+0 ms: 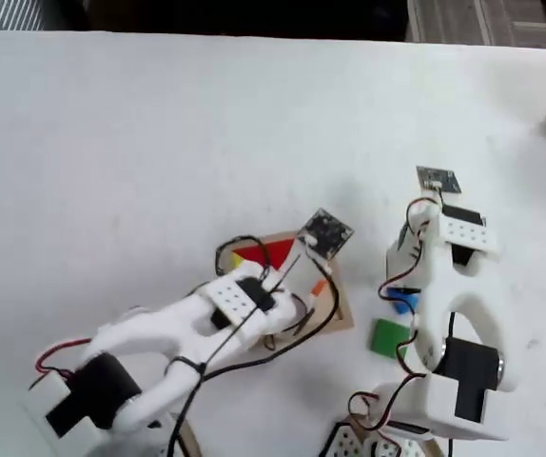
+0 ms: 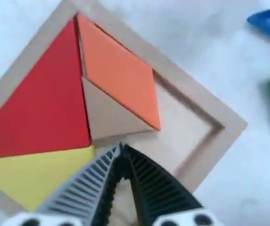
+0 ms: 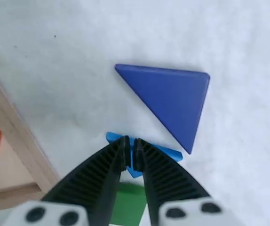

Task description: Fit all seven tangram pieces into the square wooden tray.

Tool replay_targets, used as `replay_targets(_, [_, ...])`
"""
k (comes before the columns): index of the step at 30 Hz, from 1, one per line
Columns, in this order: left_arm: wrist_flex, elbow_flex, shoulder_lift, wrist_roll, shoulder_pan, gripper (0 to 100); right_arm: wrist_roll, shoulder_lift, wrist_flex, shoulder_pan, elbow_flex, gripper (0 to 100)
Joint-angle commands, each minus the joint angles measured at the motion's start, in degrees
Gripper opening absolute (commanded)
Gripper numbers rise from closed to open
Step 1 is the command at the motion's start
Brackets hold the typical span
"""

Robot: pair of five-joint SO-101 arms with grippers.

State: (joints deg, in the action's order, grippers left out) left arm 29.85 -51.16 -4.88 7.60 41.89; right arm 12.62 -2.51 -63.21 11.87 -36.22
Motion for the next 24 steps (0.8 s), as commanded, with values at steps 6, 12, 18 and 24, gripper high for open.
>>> replay_targets(6, [4.1, 2.1, -5.4, -0.4, 0.2, 2, 0.6, -0.4, 0.7, 0.1, 0.2, 1.8])
replay_targets(12, [10.3, -0.4, -18.7, -0.3, -3.7, 2, 0.5, -0.4, 0.7, -1.3, 0.1, 1.8])
replay_targets(18, [4.1, -6.2, -27.4, 0.0, -10.8, 2, 3.2, -0.7, -0.6, -4.1, -0.1, 2.0])
replay_targets(24, [-5.7, -7.9, -25.5, 0.8, -21.3, 2, 6.2, -5.9, -1.4, -9.0, -4.0, 2.2])
